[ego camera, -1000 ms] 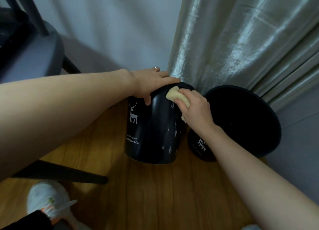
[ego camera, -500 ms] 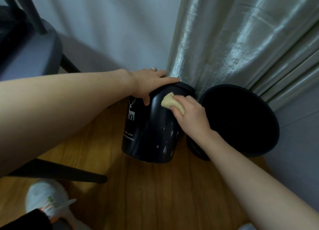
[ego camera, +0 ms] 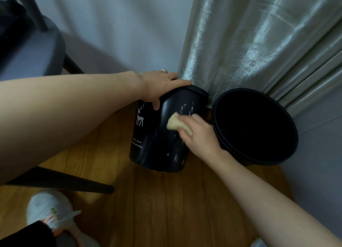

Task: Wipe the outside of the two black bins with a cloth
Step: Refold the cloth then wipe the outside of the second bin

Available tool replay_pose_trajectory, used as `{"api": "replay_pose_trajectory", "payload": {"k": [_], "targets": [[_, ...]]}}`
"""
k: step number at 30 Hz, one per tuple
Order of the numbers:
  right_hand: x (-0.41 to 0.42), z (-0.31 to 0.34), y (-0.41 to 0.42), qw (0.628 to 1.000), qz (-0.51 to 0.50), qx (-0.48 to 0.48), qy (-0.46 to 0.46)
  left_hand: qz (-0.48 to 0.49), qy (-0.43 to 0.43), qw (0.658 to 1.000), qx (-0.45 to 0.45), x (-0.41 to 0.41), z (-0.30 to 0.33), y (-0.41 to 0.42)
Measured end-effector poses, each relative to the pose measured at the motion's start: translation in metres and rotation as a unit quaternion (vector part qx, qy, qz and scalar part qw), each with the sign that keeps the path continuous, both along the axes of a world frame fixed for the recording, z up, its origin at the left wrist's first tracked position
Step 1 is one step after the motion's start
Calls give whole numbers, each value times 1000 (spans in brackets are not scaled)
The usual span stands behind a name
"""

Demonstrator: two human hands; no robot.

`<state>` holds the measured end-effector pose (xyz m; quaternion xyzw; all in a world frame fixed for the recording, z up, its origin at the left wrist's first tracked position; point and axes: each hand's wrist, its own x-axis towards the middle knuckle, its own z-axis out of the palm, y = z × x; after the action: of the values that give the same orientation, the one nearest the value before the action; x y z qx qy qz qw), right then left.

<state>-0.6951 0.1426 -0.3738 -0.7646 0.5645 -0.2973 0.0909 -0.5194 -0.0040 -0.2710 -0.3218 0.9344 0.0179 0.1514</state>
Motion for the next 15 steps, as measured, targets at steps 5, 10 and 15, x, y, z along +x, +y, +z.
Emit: {"api": "replay_pose_trajectory", "payload": {"k": [5,10,15], "targets": [[-3,-29,38,984,154,1,87,2,4,1000,14,1,1,0],[7,-22,23,1000,7,-12,-23,3,7,1000,9,0,-1,-1],[16,-36,42,997,36,24,-64,6,-3,1000,12,2,0,-1]]}}
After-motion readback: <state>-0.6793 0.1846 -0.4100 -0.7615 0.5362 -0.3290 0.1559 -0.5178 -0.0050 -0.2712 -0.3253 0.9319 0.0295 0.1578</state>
